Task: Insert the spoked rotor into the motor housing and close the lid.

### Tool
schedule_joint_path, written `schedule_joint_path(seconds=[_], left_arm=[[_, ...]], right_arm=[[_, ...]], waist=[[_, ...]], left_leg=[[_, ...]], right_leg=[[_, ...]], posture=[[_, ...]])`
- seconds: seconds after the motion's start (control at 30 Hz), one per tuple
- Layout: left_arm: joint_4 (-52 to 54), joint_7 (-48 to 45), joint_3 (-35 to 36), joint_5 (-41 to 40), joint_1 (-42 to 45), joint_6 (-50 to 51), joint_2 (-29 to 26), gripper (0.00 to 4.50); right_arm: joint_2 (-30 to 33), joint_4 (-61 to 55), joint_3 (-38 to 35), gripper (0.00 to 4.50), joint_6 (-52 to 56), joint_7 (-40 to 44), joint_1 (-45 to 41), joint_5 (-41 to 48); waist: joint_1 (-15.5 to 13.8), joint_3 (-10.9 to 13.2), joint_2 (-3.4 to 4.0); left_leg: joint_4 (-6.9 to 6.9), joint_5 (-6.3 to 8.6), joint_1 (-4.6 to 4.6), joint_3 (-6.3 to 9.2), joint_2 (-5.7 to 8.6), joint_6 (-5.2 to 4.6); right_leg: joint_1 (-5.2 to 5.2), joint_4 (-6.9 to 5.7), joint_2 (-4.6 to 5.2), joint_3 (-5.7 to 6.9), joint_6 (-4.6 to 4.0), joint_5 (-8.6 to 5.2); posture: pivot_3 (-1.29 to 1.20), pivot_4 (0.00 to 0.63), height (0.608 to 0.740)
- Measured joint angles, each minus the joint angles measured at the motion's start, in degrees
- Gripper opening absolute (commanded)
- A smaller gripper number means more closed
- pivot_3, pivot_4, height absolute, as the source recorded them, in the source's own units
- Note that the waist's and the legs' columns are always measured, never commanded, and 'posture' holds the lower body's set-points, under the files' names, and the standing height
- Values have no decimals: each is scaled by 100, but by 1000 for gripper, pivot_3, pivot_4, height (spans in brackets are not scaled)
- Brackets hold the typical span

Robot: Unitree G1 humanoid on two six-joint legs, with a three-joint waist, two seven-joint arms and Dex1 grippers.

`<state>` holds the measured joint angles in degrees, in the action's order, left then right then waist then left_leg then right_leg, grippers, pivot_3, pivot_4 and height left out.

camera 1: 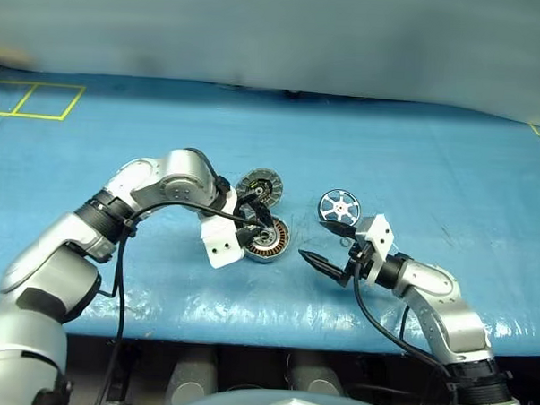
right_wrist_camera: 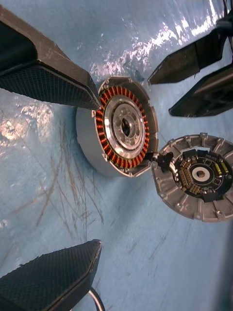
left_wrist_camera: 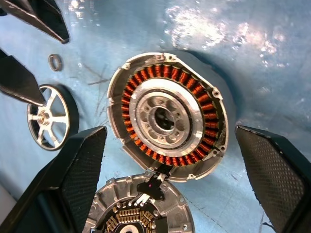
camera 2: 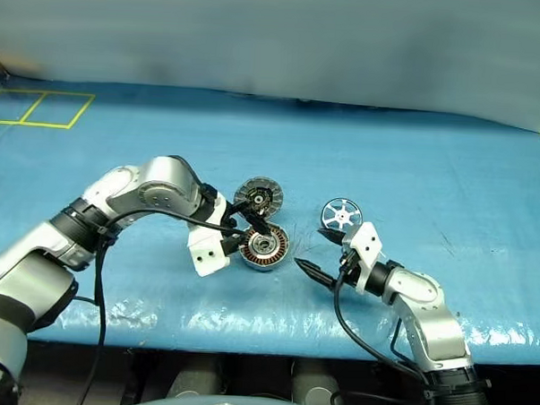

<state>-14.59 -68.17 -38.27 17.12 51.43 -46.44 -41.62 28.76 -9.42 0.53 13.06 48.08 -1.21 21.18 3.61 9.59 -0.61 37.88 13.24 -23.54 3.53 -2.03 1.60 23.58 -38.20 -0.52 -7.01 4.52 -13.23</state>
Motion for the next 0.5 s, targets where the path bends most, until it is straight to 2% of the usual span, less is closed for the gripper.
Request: schedule_joint_path(seconds=[0.13, 0.23, 0.37, 0.5], left_arm=[[390, -62, 530, -751, -870, 823, -407, 4455], [728, 265, 1214, -1621, -1688, 1923, -317, 4455], [1301, 1013, 2376, -3059, -2839, 3628, 133, 4455], [1589, 1615, 2982, -3712, -3654, 4244, 757, 4455]], right_arm=[[8, -7, -237, 4500, 147, -353, 200, -39], [1, -22, -390, 4500, 238, -620, 373, -49], [-22, -81, -466, 4500, 410, -1029, 630, -139], [-117, -59, -461, 4500, 520, -1301, 668, -263]], waist=[[15, -1, 2], [-7, -1, 1], [-10, -2, 3], [-7, -2, 4]], left_leg=[[-4, 0, 5, 2, -3, 0], [6, 0, 2, 3, -2, 0], [8, -1, 9, 0, -3, 1], [9, -3, 26, -6, -2, 5]], right_leg=[[1, -11, -1, 3, -7, -4], [2, -18, 1, 6, -7, -6], [1, -26, 2, 4, -8, -6], [-7, -38, 1, 0, -30, -19]], posture=[[0, 150, 740], [0, 150, 740], [0, 150, 740], [0, 150, 740]])
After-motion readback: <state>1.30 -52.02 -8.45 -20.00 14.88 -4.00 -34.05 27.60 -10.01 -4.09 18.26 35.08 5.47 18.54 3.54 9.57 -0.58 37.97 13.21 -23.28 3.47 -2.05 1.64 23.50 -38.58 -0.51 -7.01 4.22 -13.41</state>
